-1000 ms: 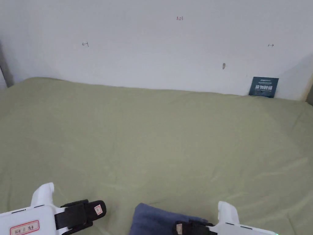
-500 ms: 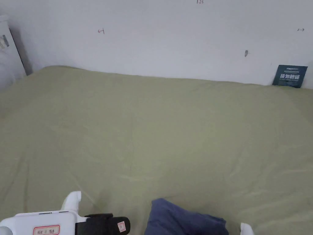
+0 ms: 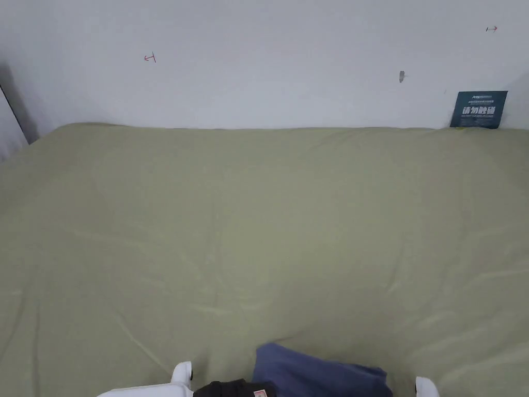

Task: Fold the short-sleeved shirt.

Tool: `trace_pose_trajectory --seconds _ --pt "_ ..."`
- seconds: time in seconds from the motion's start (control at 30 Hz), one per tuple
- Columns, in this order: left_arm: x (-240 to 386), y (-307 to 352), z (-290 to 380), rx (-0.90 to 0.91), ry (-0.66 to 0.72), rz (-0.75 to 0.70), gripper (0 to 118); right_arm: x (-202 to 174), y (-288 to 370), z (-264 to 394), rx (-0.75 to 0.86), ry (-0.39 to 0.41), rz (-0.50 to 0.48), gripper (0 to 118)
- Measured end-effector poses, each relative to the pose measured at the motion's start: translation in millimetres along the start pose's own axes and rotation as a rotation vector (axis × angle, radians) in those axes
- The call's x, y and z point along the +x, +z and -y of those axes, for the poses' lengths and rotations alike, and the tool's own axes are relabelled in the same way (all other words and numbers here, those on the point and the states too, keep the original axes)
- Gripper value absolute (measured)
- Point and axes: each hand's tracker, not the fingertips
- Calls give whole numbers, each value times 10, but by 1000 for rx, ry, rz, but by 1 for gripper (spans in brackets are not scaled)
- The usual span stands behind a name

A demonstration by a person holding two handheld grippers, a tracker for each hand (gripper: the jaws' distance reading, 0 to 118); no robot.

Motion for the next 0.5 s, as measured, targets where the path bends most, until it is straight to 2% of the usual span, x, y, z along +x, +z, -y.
trace_pose_trajectory --seconds 0.03,0.1,0.17,0.2,0.37,0.5 --pt "-4 34 19 7 -9 -51 22 -7 2 4 2 1 -1 0" --pt "-20 76 38 5 -32 -160 22 8 0 1 1 4 -7 0" --pt "-4 91 10 1 -12 -57 22 1 -3 4 4 12 -5 0" --pt "36 87 -16 -12 -23 -102 22 -4 -4 4 4 10 -5 0" --pt "99 140 -86 -44 -59 -144 23 -24 -9 11 4 8 -4 0" --pt "-63 -1 -43 -16 45 -86 24 -20 -10 8 5 7 -4 0"
